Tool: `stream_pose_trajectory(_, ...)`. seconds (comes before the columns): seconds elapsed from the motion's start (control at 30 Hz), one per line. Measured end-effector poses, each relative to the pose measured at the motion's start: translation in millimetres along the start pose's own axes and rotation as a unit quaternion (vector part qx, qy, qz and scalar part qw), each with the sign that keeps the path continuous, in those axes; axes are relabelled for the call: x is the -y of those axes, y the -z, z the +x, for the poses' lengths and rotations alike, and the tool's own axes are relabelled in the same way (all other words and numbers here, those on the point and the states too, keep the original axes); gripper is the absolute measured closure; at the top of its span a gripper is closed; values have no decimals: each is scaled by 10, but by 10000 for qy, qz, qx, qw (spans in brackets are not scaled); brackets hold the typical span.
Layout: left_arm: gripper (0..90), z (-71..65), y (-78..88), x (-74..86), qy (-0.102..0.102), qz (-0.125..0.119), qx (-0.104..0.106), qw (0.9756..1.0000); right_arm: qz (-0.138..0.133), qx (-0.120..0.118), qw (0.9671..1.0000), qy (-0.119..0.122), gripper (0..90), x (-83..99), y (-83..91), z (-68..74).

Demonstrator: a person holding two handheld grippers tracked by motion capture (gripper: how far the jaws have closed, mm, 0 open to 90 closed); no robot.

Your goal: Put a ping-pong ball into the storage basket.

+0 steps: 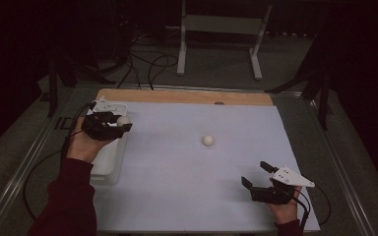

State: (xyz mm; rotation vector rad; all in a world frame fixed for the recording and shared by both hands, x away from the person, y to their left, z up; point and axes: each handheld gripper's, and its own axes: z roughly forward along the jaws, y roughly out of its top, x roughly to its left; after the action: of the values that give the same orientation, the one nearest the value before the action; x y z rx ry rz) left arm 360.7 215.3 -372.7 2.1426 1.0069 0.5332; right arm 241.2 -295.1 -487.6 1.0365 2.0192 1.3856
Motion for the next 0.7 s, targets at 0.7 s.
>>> stream_pose_trajectory(0.7,513,142,50,76,-137,11,-57,9999,0,-6,10000,13,81,1,-3,-4)
